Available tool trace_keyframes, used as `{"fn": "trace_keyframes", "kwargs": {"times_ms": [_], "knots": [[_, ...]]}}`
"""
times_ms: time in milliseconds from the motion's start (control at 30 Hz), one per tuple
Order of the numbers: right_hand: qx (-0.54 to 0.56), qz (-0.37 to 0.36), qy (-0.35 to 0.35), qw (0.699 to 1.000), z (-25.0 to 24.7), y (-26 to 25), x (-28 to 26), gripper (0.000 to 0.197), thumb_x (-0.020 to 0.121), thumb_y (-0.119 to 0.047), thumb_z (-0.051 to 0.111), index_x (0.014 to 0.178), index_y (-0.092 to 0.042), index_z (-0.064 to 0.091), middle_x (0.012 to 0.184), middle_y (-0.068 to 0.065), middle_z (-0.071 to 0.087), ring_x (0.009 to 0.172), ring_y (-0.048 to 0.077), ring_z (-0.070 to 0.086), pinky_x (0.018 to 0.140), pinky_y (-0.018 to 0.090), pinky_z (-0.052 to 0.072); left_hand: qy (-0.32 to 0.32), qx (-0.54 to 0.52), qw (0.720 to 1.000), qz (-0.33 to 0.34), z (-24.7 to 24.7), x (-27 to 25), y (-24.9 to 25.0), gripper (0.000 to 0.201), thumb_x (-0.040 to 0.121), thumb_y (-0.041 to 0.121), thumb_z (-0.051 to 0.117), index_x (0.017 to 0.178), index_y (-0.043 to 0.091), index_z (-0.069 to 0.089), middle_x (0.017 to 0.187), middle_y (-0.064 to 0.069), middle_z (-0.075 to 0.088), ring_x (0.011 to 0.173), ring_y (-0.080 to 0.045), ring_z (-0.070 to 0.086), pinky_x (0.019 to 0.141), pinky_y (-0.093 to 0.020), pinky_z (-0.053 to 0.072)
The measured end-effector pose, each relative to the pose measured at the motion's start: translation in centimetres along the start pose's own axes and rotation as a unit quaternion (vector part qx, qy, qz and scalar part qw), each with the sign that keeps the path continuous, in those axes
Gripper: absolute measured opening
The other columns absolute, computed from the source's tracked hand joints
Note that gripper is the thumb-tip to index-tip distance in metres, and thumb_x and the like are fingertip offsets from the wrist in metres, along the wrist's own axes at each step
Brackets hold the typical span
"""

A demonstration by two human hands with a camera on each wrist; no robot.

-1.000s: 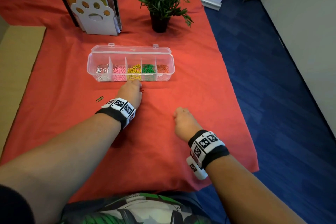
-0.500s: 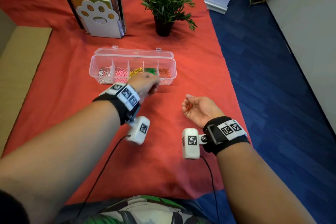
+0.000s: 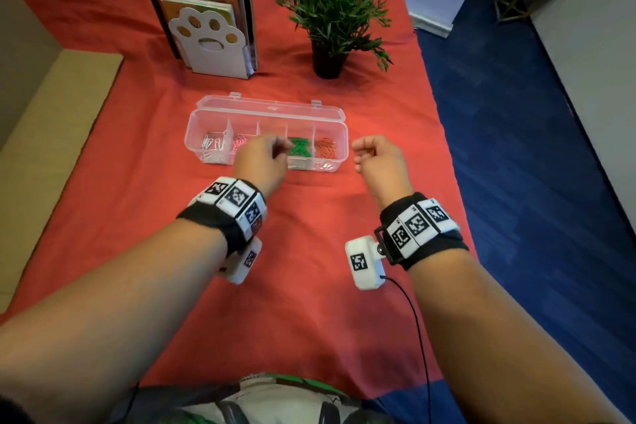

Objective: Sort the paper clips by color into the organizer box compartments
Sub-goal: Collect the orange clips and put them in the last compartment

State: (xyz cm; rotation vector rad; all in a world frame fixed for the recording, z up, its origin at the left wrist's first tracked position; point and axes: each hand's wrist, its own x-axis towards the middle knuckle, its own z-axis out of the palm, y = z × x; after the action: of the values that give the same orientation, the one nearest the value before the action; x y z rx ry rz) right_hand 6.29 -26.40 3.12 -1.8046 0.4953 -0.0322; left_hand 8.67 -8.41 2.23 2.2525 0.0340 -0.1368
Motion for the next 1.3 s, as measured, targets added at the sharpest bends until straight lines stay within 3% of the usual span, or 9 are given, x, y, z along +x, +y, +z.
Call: {"fn": "trace_keyframes", "kwargs": {"times_ms": [67, 133, 200, 300, 500, 667, 867, 1100, 1300], "knots": [[-0.06, -0.096, 0.024, 0.993, 1.4, -1.3, 1.0, 0.031, 0.07, 0.005, 0.04, 0.084, -0.015, 0.061, 0.09, 0.005, 0.055, 0.077, 0.015, 0.053, 0.077, 0.028, 0.047, 0.021, 0.052, 0.998, -0.013, -1.5, -1.1, -2.8, 0.023, 0.079, 0.002, 0.055, 0.096, 0.009, 0.069, 0.1, -0.013, 0.071, 0.097, -0.028, 0.064, 0.088, -0.029, 0.046], [-0.125, -0.153, 0.029, 0.98, 2.8, -2.1, 2.1, 0.039, 0.072, 0.011, 0.038, 0.095, -0.008, 0.063, 0.103, 0.011, 0.053, 0.089, 0.021, 0.055, 0.084, 0.022, 0.044, 0.044, 0.105, 0.993, -0.043, -3.1, -1.9, -5.7, 0.024, 0.078, 0.001, 0.055, 0.096, 0.009, 0.069, 0.1, -0.014, 0.07, 0.097, -0.031, 0.063, 0.087, -0.032, 0.046], [-0.245, -0.157, -0.027, 0.956, 4.1, -1.9, 2.9, 0.04, 0.077, 0.008, 0.041, 0.108, -0.005, 0.062, 0.118, 0.015, 0.053, 0.104, 0.026, 0.055, 0.093, 0.024, 0.041, 0.06, 0.15, 0.984, -0.074, -4.4, -2.4, -8.4, 0.026, 0.079, 0.004, 0.056, 0.101, 0.008, 0.068, 0.103, -0.017, 0.069, 0.099, -0.034, 0.061, 0.087, -0.034, 0.045], [-0.402, -0.139, -0.062, 0.903, 4.9, -0.7, 2.8, 0.04, 0.081, -0.006, 0.044, 0.117, -0.015, 0.061, 0.127, 0.01, 0.054, 0.12, 0.03, 0.049, 0.105, 0.041, 0.036, 0.065, 0.195, 0.973, -0.105, -5.7, -2.6, -11.1, 0.033, 0.08, 0.011, 0.061, 0.113, 0.008, 0.064, 0.107, -0.024, 0.063, 0.103, -0.039, 0.056, 0.092, -0.039, 0.042], [-0.328, -0.121, 0.051, 0.936, 4.3, 1.4, 1.5, 0.038, 0.081, -0.003, 0.048, 0.113, -0.017, 0.063, 0.122, 0.011, 0.049, 0.115, 0.032, 0.046, 0.097, 0.039, 0.041, 0.051, 0.23, 0.97, -0.056, -6.2, -2.2, -11.9, 0.026, 0.082, 0.019, 0.064, 0.101, 0.004, 0.07, 0.095, -0.025, 0.059, 0.09, -0.04, 0.058, 0.084, -0.041, 0.047], [-0.239, -0.085, 0.041, 0.966, 3.7, 2.1, 1.8, 0.046, 0.084, -0.001, 0.052, 0.129, -0.007, 0.051, 0.13, 0.016, 0.044, 0.116, 0.026, 0.05, 0.095, 0.014, 0.03, 0.031, 0.241, 0.969, -0.039, -5.5, -2.4, -11.6, 0.019, 0.083, 0.019, 0.063, 0.09, 0.003, 0.07, 0.092, -0.019, 0.058, 0.088, -0.038, 0.058, 0.074, -0.039, 0.048], [-0.239, -0.046, 0.033, 0.969, 4.0, 2.7, 2.6, 0.055, 0.082, -0.003, 0.054, 0.136, -0.012, 0.046, 0.129, 0.013, 0.054, 0.121, 0.024, 0.049, 0.097, 0.02, 0.031, 0.014, 0.227, 0.974, -0.012, -5.1, -3.0, -11.6, 0.016, 0.085, 0.018, 0.057, 0.084, 0.004, 0.066, 0.092, -0.016, 0.055, 0.091, -0.038, 0.054, 0.083, -0.042, 0.045], [-0.191, -0.019, 0.021, 0.981, 3.6, 2.2, 3.6, 0.051, 0.082, -0.005, 0.048, 0.133, -0.012, 0.047, 0.13, 0.01, 0.054, 0.12, 0.022, 0.053, 0.106, 0.035, 0.04, 0.041, 0.157, 0.972, 0.173, -2.9, 0.0, -3.0, 0.011, 0.085, 0.023, 0.056, 0.085, 0.013, 0.061, 0.092, -0.008, 0.055, 0.091, -0.029, 0.053, 0.082, -0.04, 0.045], [-0.199, 0.026, -0.009, 0.98, 2.2, 0.9, 6.2, 0.046, 0.09, -0.013, 0.042, 0.135, -0.012, 0.045, 0.136, 0.011, 0.052, 0.123, 0.023, 0.051, 0.107, 0.031, 0.037, -0.006, 0.238, 0.965, 0.112, 0.2, 3.7, 0.5, 0.022, 0.09, 0.026, 0.053, 0.099, 0.014, 0.069, 0.11, -0.003, 0.057, 0.109, -0.024, 0.046, 0.09, -0.041, 0.034]]}}
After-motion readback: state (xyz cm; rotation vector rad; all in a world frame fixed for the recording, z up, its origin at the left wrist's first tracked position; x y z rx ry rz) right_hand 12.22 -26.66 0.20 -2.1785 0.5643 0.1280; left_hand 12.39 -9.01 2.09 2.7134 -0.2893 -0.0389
